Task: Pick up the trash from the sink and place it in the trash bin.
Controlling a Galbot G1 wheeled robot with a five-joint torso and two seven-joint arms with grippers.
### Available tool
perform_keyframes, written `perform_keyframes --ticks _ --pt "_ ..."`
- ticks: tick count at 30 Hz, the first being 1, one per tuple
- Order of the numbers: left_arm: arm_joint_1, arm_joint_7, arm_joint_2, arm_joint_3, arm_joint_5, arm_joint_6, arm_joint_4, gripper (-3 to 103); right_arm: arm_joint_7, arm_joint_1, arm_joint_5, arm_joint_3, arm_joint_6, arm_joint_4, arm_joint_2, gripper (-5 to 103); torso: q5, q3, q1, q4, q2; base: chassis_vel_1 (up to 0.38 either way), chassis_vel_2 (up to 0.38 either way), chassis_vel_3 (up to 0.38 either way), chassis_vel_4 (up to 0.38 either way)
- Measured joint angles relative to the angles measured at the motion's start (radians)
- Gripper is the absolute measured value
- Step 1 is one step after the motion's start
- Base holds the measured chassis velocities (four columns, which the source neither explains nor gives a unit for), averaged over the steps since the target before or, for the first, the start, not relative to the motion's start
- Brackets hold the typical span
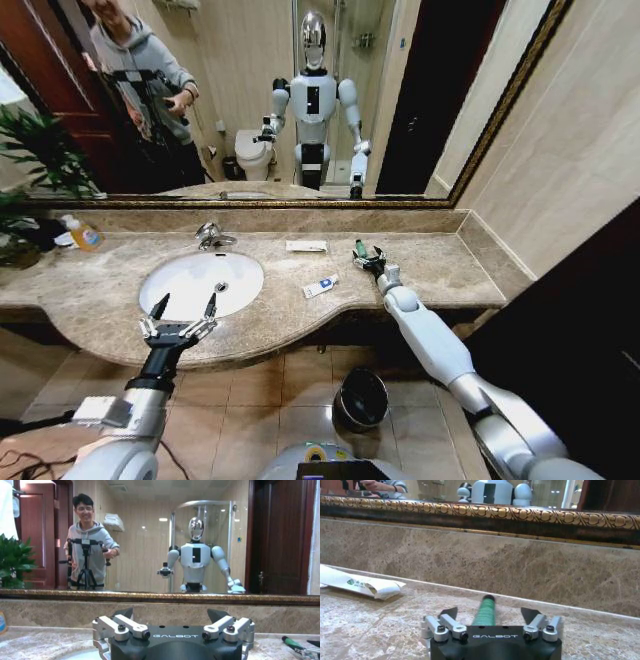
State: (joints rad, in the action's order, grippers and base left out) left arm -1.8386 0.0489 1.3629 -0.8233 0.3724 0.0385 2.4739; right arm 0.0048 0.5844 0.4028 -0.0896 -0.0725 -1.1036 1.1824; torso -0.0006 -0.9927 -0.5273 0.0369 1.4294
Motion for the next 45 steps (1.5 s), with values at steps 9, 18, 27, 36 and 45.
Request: perform_keyframes --ticks 9,18,27,36,45 --pt "0.0 0.0 0.0 0.0 0.0 0.0 0.0 100 -0.001 0.013 -0.105 0.054 0.046 -0.067 -0.048 52 0.0014 -0.001 0.0 -0.0002 0.0 0.0 0.0 0.0 0.0" --pt "0.0 0.0 0.0 0.0 0.0 0.0 0.0 100 0.001 -0.011 -0.127 0.138 0.149 -0.124 -0.109 22 0.0009 0.0 0.0 0.0001 0.0 0.0 0.0 0.0 0.0" --pt "0.0 0.0 0.0 0.0 0.0 0.0 0.0 100 0.017 -0.02 -0.093 0.143 0.169 -0.171 -0.15 3 0.001 -0.001 0.0 0.0 0.0 0.0 0.0 0.0 0.0" --pt "0.0 0.0 0.0 0.0 0.0 0.0 0.0 100 0.029 0.038 -0.046 0.078 0.185 -0.294 -0.224 1 0.0009 0.0 0.0 0.0001 0.0 0.0 0.0 0.0 0.0" --pt "0.0 0.0 0.0 0.0 0.0 0.0 0.0 100 0.019 0.349 -0.019 -0.182 0.125 -0.529 -0.352 1 0.0011 0.0 0.0 -0.0005 0.0 0.0 0.0 0.0 0.0"
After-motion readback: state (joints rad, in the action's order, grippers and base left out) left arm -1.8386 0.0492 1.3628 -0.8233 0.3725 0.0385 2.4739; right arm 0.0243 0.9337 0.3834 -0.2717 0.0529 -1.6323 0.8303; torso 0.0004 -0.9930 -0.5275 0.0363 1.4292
